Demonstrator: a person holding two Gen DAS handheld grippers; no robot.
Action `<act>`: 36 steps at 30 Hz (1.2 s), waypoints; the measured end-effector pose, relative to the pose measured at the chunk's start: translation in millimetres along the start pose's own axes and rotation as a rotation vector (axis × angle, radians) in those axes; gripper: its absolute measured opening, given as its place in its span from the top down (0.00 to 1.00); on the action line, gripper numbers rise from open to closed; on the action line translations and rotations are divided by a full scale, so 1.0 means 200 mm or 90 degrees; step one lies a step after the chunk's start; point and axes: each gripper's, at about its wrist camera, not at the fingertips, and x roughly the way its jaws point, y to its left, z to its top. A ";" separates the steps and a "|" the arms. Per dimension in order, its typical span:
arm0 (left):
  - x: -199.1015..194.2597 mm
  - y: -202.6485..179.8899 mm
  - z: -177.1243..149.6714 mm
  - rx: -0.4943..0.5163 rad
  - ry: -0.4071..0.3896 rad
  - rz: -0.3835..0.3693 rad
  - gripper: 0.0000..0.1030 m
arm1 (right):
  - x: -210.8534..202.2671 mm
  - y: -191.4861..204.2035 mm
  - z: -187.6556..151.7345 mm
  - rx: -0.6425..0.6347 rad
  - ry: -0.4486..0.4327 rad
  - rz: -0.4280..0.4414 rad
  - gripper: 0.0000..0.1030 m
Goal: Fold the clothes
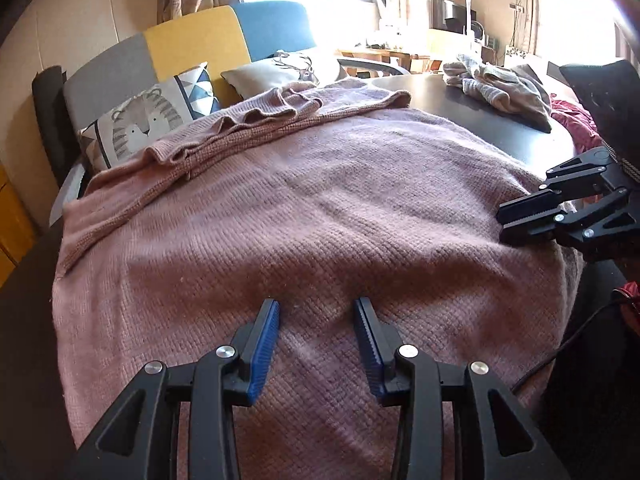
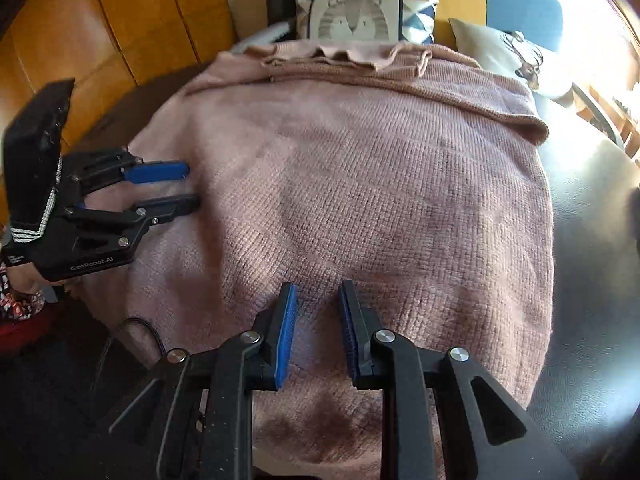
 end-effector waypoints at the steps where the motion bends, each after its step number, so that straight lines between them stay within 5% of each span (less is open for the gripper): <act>1: -0.01 0.02 -0.02 -0.006 0.004 -0.007 0.59 | -0.01 -0.04 -0.01 0.010 -0.001 0.002 0.78; 8: -0.07 0.13 -0.06 -0.040 0.016 -0.029 0.59 | -0.10 -0.15 -0.04 0.078 -0.010 0.051 0.76; 14: -0.10 0.00 0.07 -0.034 -0.051 -0.067 0.59 | -0.25 -0.26 -0.07 0.106 -0.045 -0.046 0.76; 21: 0.07 -0.18 0.11 0.043 -0.018 -0.046 0.59 | -0.21 -0.35 -0.14 0.096 0.002 -0.094 0.79; 26: 0.05 -0.11 0.02 -0.016 -0.043 -0.081 0.58 | -0.22 -0.40 -0.15 0.101 0.007 -0.109 0.79; 33: 0.00 -0.13 0.06 -0.006 -0.034 -0.048 0.57 | -0.25 -0.33 -0.05 0.113 -0.001 -0.106 0.76; 36: -0.04 -0.10 0.07 -0.022 -0.058 -0.014 0.57 | -0.21 -0.28 0.00 0.084 0.027 -0.164 0.76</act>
